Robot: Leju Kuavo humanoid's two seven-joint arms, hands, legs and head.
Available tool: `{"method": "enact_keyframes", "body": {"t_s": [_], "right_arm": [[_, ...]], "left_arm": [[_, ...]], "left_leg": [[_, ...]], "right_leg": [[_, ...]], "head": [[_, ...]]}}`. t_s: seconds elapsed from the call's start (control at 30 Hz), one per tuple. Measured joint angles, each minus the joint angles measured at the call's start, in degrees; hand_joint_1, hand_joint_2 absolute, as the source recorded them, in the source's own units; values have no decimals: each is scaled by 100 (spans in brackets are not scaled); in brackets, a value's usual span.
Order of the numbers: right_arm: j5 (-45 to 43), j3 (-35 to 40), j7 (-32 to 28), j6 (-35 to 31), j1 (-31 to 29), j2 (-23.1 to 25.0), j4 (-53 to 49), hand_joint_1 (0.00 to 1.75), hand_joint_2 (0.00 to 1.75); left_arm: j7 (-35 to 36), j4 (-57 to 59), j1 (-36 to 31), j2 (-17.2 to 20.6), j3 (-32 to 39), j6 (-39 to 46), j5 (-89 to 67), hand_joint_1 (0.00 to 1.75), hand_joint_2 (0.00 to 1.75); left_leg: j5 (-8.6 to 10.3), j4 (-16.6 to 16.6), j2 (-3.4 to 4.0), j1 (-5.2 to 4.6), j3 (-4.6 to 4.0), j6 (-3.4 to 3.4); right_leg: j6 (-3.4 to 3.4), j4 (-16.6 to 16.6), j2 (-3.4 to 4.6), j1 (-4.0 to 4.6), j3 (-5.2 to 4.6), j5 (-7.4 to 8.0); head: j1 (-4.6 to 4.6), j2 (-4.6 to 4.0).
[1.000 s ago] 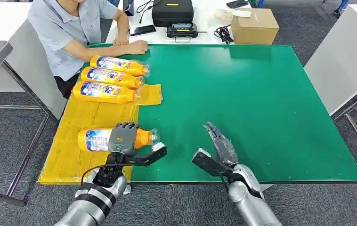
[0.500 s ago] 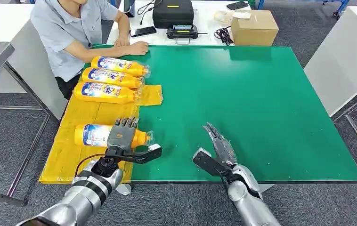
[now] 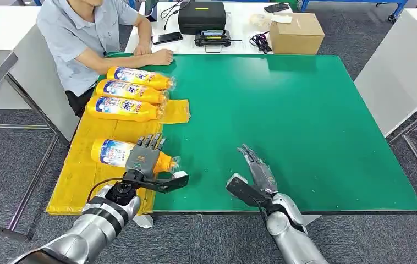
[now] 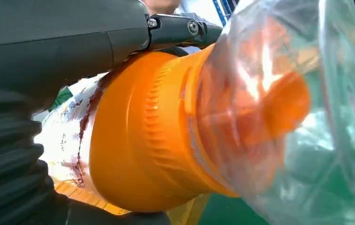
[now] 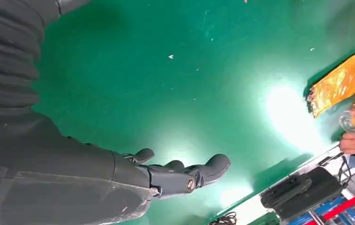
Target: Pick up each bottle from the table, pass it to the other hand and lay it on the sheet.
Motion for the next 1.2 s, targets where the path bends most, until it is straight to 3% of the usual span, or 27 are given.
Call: {"method": "enact_keyframes", "body": {"t_s": [0.2, 0.33, 0.47, 0.73, 0.93, 1.2], "right_arm": [[0, -33, 0, -9, 32, -4, 0, 0, 175], [7, -46, -9, -46, 46, -11, 0, 0, 175], [15, -46, -20, -70, 92, -11, 0, 0, 175], [28, -46, -20, -70, 99, -13, 0, 0, 175], [46, -46, -20, -66, 100, -9, 0, 0, 175], [133, -74, 13, -140, 160, -13, -20, 0, 175]], "left_arm": [[-332, -9, -32, 2, -4, -97, 395, 0, 175], [-720, -134, 127, -4, -15, 630, 816, 0, 175], [-1029, -308, 313, -105, -20, 689, 1234, 0, 175], [-778, -411, 251, -131, -68, -133, 1309, 0, 175], [-653, -411, 192, -138, -210, -288, 1333, 0, 175], [-430, -597, 327, -133, -459, 300, 985, 0, 175]], "left_leg": [[0, 0, -3, -1, 1, 0], [0, 0, -4, -1, -4, 0], [1, 1, -3, -2, -24, 2], [0, 1, -2, 0, -25, 1], [1, 1, -2, -1, -24, 2], [1, 1, -2, -1, -26, 2]], "right_leg": [[0, 0, -1, -1, 3, 0], [1, 0, -1, -1, -3, -1], [2, 0, -1, -1, -22, 1], [2, 0, -1, 0, -25, 0], [2, 0, 0, 0, -23, 0], [2, 0, 0, -1, -27, 0]], "head": [[-2, 0], [-2, 0], [0, 0], [-2, 0], [0, 0], [-2, 0]]}}
